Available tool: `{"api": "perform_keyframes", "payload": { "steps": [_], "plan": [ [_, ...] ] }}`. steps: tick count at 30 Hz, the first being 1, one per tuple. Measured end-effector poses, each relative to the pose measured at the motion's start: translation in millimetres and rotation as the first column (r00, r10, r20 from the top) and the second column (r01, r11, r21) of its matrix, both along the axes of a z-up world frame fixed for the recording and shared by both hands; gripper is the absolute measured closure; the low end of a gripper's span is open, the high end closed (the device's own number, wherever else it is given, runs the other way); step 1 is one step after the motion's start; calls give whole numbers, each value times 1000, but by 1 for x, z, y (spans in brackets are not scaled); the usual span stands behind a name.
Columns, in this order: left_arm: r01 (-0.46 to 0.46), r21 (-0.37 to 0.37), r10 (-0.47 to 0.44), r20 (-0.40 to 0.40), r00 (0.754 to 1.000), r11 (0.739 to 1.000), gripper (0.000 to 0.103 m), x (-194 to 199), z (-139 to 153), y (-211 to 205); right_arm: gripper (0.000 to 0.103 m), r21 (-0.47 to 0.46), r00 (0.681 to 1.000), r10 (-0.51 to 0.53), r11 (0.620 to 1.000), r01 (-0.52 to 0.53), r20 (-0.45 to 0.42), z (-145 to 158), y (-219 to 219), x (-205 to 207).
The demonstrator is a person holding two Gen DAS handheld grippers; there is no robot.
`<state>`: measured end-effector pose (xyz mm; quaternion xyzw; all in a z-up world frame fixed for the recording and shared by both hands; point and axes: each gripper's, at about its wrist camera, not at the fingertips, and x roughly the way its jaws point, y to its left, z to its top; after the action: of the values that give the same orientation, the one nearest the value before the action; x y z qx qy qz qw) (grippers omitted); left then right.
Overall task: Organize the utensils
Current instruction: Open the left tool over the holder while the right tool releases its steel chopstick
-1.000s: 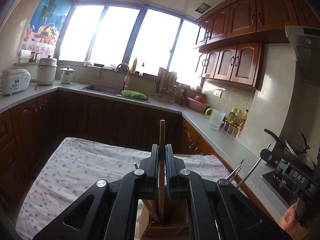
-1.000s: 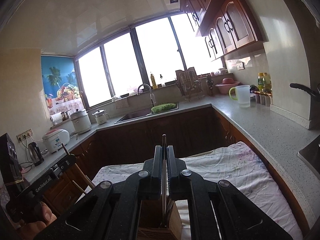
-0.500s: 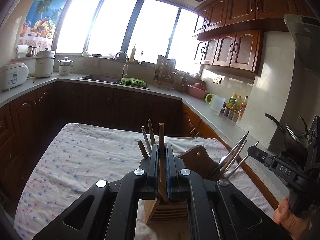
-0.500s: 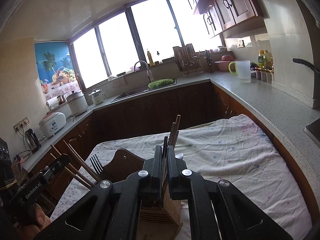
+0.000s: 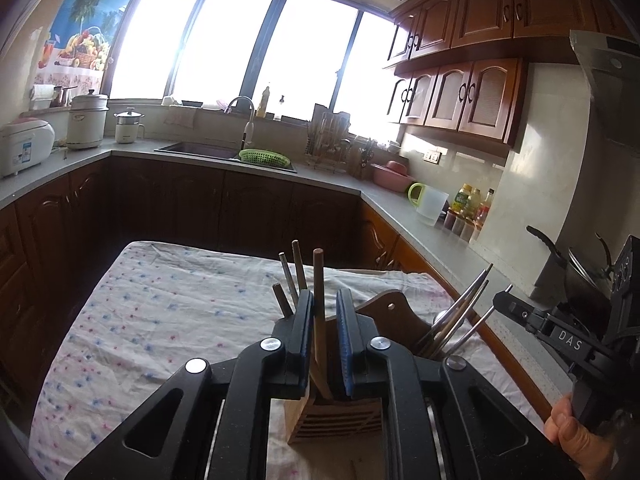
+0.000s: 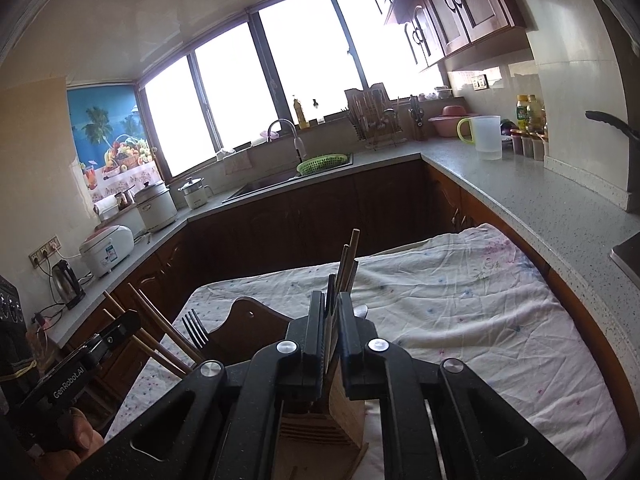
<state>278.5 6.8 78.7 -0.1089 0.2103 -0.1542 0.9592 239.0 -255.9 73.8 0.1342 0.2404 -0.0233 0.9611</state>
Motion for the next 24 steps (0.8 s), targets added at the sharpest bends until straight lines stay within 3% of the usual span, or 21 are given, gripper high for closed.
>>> {"api": "perform_keyframes", "payload": {
  "steps": [3,4,5,8,9,11,13,24],
  "plan": [
    [-11,-1,11,34,999,1000,77,-14,7,3,77,17,1000,-2,1000,2,17,5,-4,-6],
    [-16,-3,16,42,999,1000,72,-20,9,5,64,21,1000,-5,1000,4,28,7,-5,-9],
    [-24,-9,24,46,999,1000,65,-26,10,7,57,20,999,-12,1000,11,38,10,-6,-12],
    [-62,-29,63,54,997,998,45,-45,7,17,45,32,998,-20,999,18,62,16,-9,-24],
    [-68,-34,70,54,996,997,44,-52,3,19,42,35,997,-21,999,19,71,18,-8,-28],
    [-89,-32,91,54,994,995,33,-67,-1,25,24,43,996,-25,999,21,90,18,-8,-39],
    [-120,-22,121,66,990,993,24,-84,-6,29,17,49,994,-30,998,25,108,16,-5,-51],
    [-157,-19,158,35,987,987,20,-168,-29,38,11,63,996,-28,998,23,82,-16,20,-112]
  ]
}}
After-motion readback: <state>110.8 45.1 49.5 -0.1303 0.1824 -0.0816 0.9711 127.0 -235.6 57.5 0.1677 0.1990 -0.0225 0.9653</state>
